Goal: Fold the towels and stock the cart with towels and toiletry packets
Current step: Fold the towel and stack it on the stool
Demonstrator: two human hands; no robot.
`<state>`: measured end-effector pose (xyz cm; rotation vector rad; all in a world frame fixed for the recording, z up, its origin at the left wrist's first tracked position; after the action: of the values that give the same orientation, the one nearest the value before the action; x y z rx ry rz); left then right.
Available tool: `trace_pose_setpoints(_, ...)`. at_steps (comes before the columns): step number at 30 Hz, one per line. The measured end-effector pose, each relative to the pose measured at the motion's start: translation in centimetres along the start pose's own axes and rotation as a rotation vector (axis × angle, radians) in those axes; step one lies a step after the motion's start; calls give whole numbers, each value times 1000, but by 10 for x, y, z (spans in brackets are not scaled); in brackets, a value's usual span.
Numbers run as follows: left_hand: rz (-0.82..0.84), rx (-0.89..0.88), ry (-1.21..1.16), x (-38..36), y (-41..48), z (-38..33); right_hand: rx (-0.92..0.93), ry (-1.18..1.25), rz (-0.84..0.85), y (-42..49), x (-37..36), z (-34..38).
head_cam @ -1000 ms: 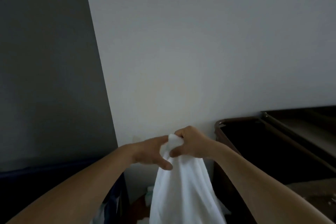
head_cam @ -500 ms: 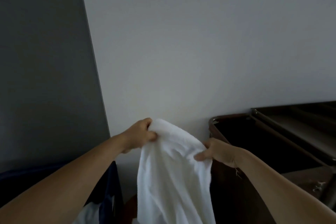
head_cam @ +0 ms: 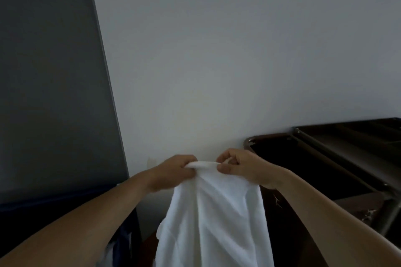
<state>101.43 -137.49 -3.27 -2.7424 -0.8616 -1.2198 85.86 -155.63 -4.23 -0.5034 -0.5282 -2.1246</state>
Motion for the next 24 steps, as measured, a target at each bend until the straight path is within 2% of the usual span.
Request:
trace_pose_setpoints(3,-90,-173,70,10,6,-17,-151,39,18,-3,-6,-11)
trace_pose_setpoints(6,-106,-356,123,10,6,-36,-44,-12,197,-8,-20,-2)
trace_pose_setpoints(8,-128,-437,153,12,7,-40,-51,90,254,-9,-24,2)
trace_pose_setpoints(10,-171,-459,156,17,7,-37,-102,214,168,-8,-23,-3)
trace_pose_setpoints(15,-200,-403,160,23,7,-26,53,32,-172,-1,-22,-15)
trace_pose_setpoints(18,-259,-351,188,26,8,-19,89,82,-357,3,-15,-13)
trace_pose_setpoints(24,-459,-247,26,27,10,-32,76,288,-397,-7,-25,-3)
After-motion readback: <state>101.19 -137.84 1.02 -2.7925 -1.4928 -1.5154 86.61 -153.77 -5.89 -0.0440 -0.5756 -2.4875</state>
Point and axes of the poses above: each hand's wrist, its own y-axis towards the middle knuckle, its own x-axis out of the back of the hand, z = x × y, the point moved 1 cm from there along y, towards the middle knuckle, and after that the axes turned 13 degrees about -z, right-handed, at the moved point
